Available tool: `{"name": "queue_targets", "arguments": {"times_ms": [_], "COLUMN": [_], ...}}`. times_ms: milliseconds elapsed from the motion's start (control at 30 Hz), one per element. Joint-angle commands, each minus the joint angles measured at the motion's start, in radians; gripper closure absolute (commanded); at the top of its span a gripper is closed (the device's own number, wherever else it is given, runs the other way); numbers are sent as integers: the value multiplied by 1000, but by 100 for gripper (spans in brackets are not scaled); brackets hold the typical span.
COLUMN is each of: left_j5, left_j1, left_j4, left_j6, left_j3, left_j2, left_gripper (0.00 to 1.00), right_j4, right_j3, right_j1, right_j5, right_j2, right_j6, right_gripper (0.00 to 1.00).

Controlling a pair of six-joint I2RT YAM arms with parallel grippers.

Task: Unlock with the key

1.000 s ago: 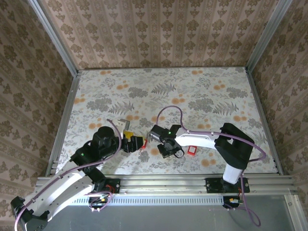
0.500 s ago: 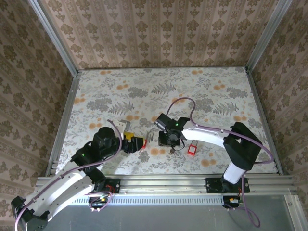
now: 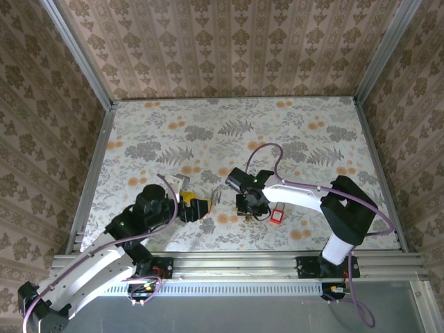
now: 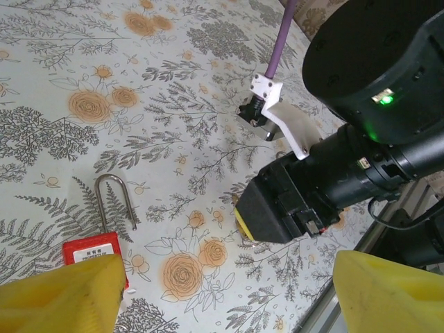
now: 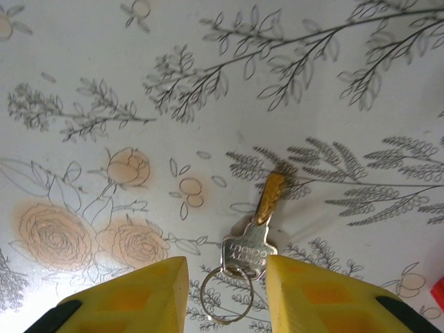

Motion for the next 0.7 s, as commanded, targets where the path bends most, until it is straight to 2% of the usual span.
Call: {"name": "queue_targets", "arguments": {"times_ms": [0, 333, 667], "left_j5": [19, 13, -16], "left_j1": [10, 10, 10], "left_j4": [25, 20, -25], "left_j6": [-14, -17, -23], "left_j3": [-20, -29, -30], "left_j2": [-14, -27, -72], "left_gripper": [21, 21, 21], "right_j4": [-39, -105, -91], "right_j3": [4, 22, 79], "right_j1": [27, 89, 111], "right_j5": [50, 93, 31], "right_j2": [-7, -60, 46], "right_j6": [-10, -346, -547], "right_gripper": [64, 51, 48]}}
